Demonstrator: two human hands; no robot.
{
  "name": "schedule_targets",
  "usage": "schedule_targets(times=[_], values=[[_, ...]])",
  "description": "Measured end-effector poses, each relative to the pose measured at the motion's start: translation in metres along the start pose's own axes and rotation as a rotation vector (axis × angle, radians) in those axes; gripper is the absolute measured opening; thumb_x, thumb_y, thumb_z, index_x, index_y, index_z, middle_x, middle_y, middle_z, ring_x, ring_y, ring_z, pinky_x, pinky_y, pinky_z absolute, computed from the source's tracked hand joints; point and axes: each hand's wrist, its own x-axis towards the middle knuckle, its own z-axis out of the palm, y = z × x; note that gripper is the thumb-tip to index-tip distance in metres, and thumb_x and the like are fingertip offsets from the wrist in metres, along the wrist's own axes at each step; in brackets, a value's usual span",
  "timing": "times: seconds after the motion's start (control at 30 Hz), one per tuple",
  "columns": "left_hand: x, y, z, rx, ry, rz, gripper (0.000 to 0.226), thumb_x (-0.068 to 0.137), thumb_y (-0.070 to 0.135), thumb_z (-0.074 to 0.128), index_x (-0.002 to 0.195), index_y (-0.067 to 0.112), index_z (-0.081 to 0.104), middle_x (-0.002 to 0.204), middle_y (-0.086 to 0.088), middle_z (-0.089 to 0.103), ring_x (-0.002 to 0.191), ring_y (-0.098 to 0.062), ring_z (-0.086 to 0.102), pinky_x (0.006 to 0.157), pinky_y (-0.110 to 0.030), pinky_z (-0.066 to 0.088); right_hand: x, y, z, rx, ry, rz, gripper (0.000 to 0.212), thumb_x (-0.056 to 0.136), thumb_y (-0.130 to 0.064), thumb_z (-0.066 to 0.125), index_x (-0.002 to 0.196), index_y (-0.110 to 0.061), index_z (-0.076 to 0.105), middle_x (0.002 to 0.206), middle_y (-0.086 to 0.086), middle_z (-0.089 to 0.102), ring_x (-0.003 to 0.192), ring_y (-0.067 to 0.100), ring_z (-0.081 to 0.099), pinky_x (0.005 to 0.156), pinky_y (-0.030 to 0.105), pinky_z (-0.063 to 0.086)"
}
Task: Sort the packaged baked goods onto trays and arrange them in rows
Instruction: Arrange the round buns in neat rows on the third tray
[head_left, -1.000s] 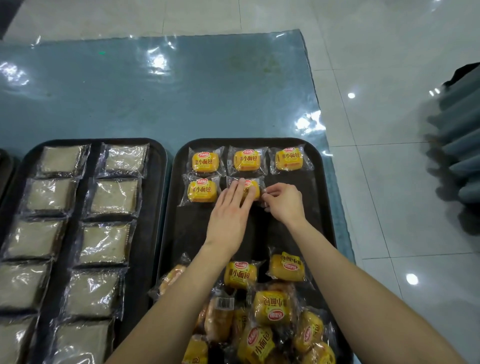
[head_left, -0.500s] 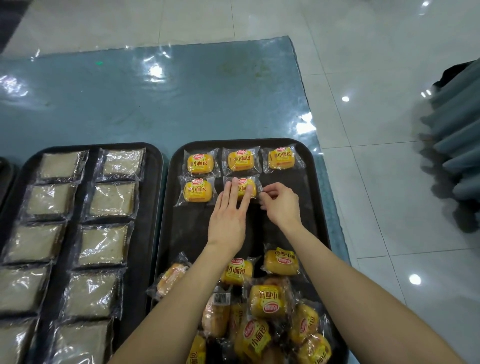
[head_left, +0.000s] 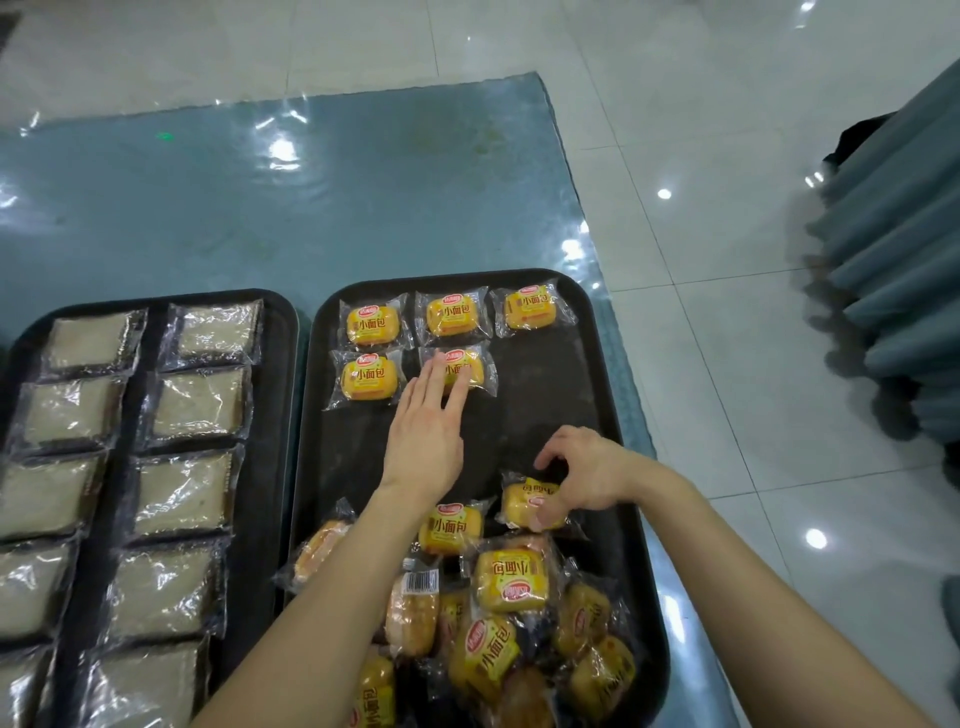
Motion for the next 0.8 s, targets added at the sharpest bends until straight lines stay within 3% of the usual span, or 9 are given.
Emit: schedule_targets(times=[0.07, 0.13, 0.2, 0.27, 0.33, 0.4, 0.5, 0.67, 0.8], values=[[-0.009, 0.003, -0.003, -0.057, 0.094, -0.02, 0.048, 0.103, 0.017, 0.066, 0.15, 0.021, 0.059, 0.153, -0.01, 0.057, 0.145, -0.028, 0.053, 0.126, -0.044, 0.041, -0.002, -0.004, 0.003, -0.089, -0.017, -0.006, 0.084, 0.068, -0.057, 0.097, 0.138, -0.026, 0.063, 0.142, -0.005, 0.042, 0.135, 0.019, 0.038, 0.114, 0.04, 0.046], [-0.017, 0.008, -0.011, -0.162, 0.095, -0.099, 0.016, 0.108, 0.031, 0.061, 0.111, 0.023, 0.074, 0.111, 0.002, 0.069, 0.107, -0.018, 0.066, 0.106, -0.043, 0.054, -0.002, -0.007, 0.007, -0.115, 0.036, -0.014, 0.074, 0.07, -0.052, 0.097, 0.131, -0.027, 0.062, 0.134, -0.003, 0.047, 0.129, 0.02, 0.041, 0.109, 0.038, 0.047], [-0.023, 0.014, -0.022, -0.359, -0.126, -0.227, 0.036, 0.111, 0.048, 0.054, 0.095, 0.022, 0.074, 0.09, 0.004, 0.071, 0.088, -0.017, 0.07, 0.089, -0.043, 0.058, -0.002, -0.007, 0.012, -0.093, 0.159, -0.041, 0.069, 0.07, -0.05, 0.096, 0.124, -0.031, 0.057, 0.124, -0.004, 0.053, 0.12, 0.02, 0.048, 0.1, 0.037, 0.05], [-0.027, 0.02, -0.031, -0.608, -0.377, -0.318, 0.049, 0.11, 0.06, 0.05, 0.099, 0.02, 0.077, 0.091, 0.002, 0.078, 0.088, -0.017, 0.074, 0.086, -0.042, 0.061, -0.003, -0.006, 0.019, -0.013, 0.302, -0.083, 0.068, 0.069, -0.05, 0.095, 0.12, -0.034, 0.053, 0.118, -0.006, 0.057, 0.111, 0.018, 0.054, 0.093, 0.036, 0.053], [-0.032, 0.024, -0.035, -0.834, -0.497, -0.342, 0.045, 0.109, 0.06, 0.054, 0.108, 0.022, 0.078, 0.098, 0.001, 0.081, 0.093, -0.015, 0.077, 0.091, -0.041, 0.063, -0.005, -0.007, 0.024, 0.06, 0.425, -0.142, 0.066, 0.069, -0.05, 0.096, 0.118, -0.037, 0.053, 0.115, -0.011, 0.057, 0.108, 0.014, 0.056, 0.089, 0.034, 0.055], [-0.039, 0.026, -0.036, -1.05, -0.499, -0.362, 0.033, 0.11, 0.048, 0.06, 0.124, 0.021, 0.074, 0.106, 0.0, 0.082, 0.096, -0.013, 0.08, 0.096, -0.043, 0.065, -0.007, -0.007, 0.028, 0.097, 0.493, -0.187, 0.069, 0.071, -0.051, 0.096, 0.123, -0.039, 0.053, 0.119, -0.014, 0.055, 0.114, 0.011, 0.055, 0.092, 0.032, 0.055], [-0.043, 0.023, -0.034, -1.26, -0.416, -0.389, 0.027, 0.113, 0.034, 0.06, 0.133, 0.02, 0.069, 0.111, -0.005, 0.082, 0.098, -0.021, 0.082, 0.092, -0.048, 0.067, -0.013, -0.008, 0.03, 0.3, 0.521, -0.174, 0.089, 0.076, -0.061, 0.092, 0.15, -0.034, 0.05, 0.141, -0.016, 0.051, 0.128, 0.006, 0.051, 0.105, 0.031, 0.05], [-0.038, 0.018, -0.043, -1.062, -0.329, -0.19, 0.026, 0.114, 0.036, 0.057, 0.129, 0.032, 0.078, 0.101, 0.007, 0.082, 0.088, -0.013, 0.078, 0.076, -0.033, 0.064, -0.023, -0.009, 0.024, 0.656, 0.442, -0.11, 0.052, 0.102, -0.05, 0.07, 0.149, -0.032, 0.06, 0.125, -0.011, 0.074, 0.116, 0.011, 0.072, 0.102, 0.037, 0.062], [-0.025, 0.025, -0.047, -1.009, -0.142, -0.246, 0.025, 0.108, 0.043, 0.066, 0.104, 0.029, 0.086, 0.091, 0.012, 0.083, 0.089, -0.005, 0.077, 0.086, -0.039, 0.063, -0.033, -0.013, 0.025, 0.904, 0.361, -0.148, 0.023, 0.105, -0.04, 0.07, 0.127, -0.033, 0.074, 0.115, -0.005, 0.08, 0.107, 0.014, 0.078, 0.096, 0.042, 0.066]])
